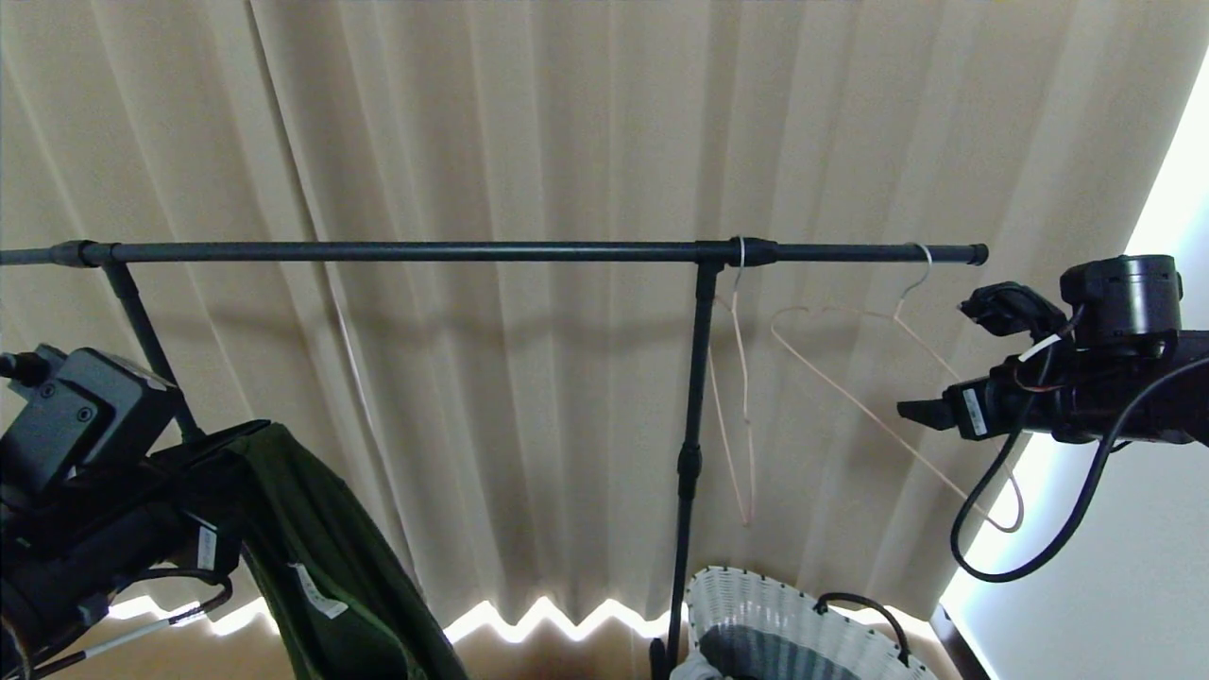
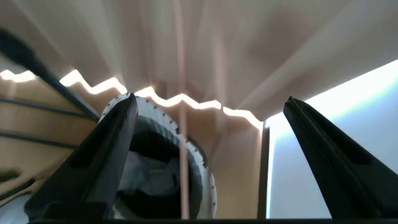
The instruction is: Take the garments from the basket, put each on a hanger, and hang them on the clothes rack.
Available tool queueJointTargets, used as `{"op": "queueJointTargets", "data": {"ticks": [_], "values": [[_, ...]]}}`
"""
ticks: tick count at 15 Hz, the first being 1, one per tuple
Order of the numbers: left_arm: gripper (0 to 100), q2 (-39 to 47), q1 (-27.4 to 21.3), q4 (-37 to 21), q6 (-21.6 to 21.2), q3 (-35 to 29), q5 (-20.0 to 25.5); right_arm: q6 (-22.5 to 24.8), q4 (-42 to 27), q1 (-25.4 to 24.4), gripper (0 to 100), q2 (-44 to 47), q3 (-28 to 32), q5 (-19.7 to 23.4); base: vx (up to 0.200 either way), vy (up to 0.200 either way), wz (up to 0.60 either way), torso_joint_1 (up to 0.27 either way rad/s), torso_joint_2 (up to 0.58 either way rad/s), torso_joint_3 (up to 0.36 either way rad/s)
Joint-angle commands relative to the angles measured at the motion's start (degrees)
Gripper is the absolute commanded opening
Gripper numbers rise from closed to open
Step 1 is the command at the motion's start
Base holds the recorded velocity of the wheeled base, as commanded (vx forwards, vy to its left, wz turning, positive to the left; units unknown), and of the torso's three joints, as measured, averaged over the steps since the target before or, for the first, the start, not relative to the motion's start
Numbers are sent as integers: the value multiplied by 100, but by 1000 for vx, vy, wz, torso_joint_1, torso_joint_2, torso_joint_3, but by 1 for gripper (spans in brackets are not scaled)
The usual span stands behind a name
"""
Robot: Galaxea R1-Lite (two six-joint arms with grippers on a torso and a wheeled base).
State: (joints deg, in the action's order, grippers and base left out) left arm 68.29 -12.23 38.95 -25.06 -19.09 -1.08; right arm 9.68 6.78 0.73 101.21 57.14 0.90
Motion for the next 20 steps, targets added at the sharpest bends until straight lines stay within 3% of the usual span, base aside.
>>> {"op": "queueJointTargets", "data": {"ticks": [1,2,14,17,20], "values": [[0,0,1,7,2,2,-6,8,17,-3,100,171,26,6,0,0,0,0,0,0],[0,0,1,7,2,11,-6,8,25,-3,0,171,34,15,0,0,0,0,0,0],[0,-97,10,7,10,2,-6,-19,25,24,0,-224,26,50,0,0,0,0,0,0],[0,-114,10,7,10,2,-6,-467,34,41,0,-567,-18,42,0,0,0,0,0,0],[0,-106,10,7,10,11,-6,-502,25,50,0,-927,-308,42,0,0,0,0,0,0]]}}
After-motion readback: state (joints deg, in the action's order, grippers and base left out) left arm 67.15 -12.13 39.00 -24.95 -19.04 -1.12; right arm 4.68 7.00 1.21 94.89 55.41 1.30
